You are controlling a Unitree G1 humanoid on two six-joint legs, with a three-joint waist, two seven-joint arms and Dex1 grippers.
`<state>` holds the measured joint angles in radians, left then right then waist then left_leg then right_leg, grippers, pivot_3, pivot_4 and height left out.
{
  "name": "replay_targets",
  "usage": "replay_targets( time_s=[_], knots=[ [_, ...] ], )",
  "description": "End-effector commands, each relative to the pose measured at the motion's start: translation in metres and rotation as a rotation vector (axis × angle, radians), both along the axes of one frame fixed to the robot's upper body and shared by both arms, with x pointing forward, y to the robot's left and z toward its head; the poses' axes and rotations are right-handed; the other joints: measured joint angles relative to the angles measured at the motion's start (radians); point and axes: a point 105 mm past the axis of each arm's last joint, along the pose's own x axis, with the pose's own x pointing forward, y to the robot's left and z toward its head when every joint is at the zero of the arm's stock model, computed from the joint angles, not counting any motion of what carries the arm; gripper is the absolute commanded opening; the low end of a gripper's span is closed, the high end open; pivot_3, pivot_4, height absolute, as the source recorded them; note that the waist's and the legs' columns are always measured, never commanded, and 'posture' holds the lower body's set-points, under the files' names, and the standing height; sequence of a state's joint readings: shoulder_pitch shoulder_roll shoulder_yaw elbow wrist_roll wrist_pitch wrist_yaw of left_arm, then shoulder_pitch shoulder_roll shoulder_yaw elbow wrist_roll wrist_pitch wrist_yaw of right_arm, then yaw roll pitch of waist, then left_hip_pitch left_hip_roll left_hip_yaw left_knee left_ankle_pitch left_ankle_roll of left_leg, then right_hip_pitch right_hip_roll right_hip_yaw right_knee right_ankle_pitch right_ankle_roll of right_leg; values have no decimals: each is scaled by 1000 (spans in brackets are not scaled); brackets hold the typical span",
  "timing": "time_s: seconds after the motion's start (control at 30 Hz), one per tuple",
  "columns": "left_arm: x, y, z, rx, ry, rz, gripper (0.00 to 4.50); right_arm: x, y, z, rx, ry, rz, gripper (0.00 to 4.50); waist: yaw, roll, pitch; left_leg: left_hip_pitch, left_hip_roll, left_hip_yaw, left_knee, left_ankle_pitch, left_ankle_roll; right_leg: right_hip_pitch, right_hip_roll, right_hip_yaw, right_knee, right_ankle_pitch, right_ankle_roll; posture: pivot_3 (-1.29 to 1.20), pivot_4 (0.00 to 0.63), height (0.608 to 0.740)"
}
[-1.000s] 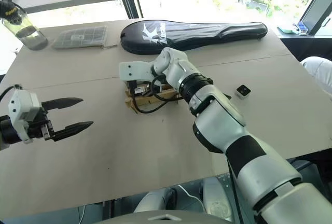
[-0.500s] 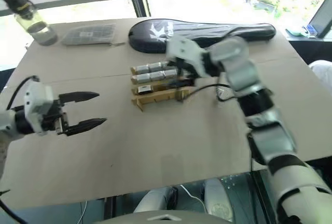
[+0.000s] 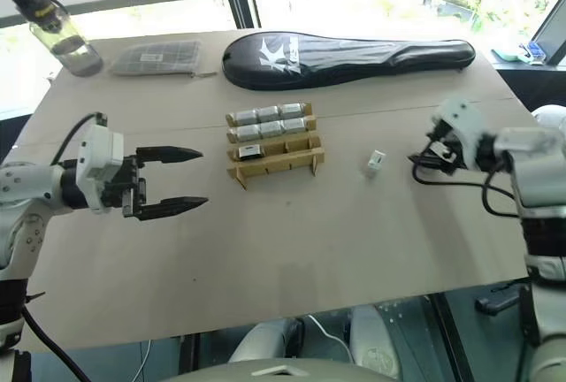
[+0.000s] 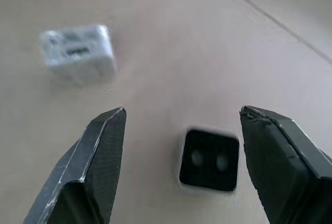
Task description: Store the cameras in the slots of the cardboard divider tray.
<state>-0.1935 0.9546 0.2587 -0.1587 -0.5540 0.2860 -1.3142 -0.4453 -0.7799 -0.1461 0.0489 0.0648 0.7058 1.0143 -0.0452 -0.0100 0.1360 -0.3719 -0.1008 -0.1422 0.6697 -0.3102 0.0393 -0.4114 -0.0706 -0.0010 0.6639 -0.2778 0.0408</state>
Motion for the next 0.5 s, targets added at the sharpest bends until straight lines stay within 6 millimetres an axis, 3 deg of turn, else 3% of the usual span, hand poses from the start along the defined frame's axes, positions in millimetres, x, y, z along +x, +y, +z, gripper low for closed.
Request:
replay_targets(
  time_s=[0.03,0.17,0.5],
  knots=[
    [0,-5,6,-4,-21,-30,4252,-4,-5,7,21,-83,-48,3464,3,0,0,0,0,0,0,0,0,0,0,0,0,0,0,0,150,740],
    [3,-9,10,-2,-25,-51,4252,2,-15,-9,42,-97,-137,3464,4,0,0,3,0,1,0,0,0,2,0,1,1,0,0,0,150,740],
    [4,-8,14,6,-28,-60,4252,17,-18,-20,83,-105,-149,3464,4,0,0,3,0,1,0,0,0,2,0,1,0,0,0,0,150,740]
  ],
)
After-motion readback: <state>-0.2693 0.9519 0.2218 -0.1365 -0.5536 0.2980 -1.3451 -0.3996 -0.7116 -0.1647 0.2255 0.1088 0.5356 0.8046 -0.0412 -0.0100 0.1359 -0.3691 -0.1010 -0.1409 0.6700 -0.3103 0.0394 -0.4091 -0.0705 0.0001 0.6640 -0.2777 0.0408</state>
